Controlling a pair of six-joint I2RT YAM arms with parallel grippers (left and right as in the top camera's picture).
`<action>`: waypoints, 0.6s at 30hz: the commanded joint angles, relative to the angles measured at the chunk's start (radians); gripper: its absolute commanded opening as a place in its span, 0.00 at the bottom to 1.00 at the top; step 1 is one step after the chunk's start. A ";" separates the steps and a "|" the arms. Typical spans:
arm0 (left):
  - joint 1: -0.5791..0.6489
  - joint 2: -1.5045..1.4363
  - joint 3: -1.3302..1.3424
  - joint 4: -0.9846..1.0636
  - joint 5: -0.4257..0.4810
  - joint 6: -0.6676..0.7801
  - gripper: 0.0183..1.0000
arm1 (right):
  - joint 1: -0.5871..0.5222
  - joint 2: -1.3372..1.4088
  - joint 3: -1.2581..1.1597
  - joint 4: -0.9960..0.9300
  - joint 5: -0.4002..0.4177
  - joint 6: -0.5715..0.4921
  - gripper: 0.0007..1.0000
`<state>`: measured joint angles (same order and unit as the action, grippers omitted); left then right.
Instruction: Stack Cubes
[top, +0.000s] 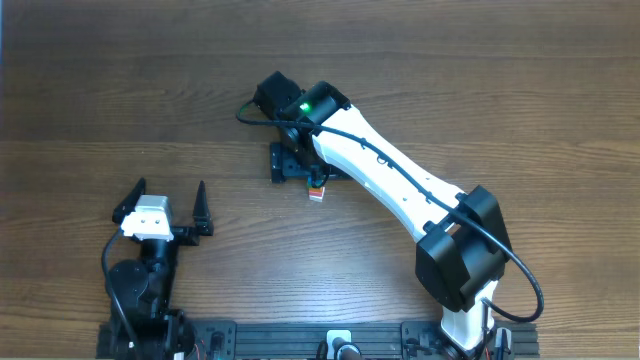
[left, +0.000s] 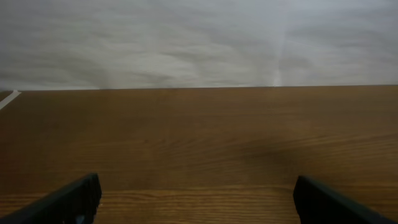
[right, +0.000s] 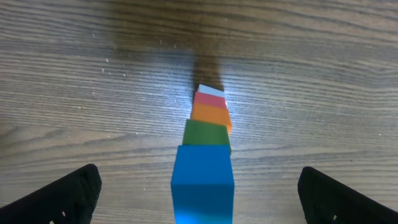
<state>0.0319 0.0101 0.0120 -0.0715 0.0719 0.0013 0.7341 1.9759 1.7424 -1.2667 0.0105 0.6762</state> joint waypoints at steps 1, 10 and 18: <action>-0.005 -0.007 -0.006 0.000 0.006 0.018 1.00 | 0.002 0.006 -0.009 0.027 0.013 -0.021 0.99; -0.005 -0.007 -0.006 0.000 0.006 0.017 1.00 | -0.044 -0.110 -0.005 0.037 0.036 -0.134 0.99; -0.005 -0.007 -0.006 0.000 0.006 0.018 1.00 | -0.154 -0.467 -0.006 -0.086 0.312 -0.230 0.99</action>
<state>0.0319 0.0101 0.0120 -0.0715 0.0719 0.0013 0.6285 1.6516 1.7306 -1.2888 0.1173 0.4915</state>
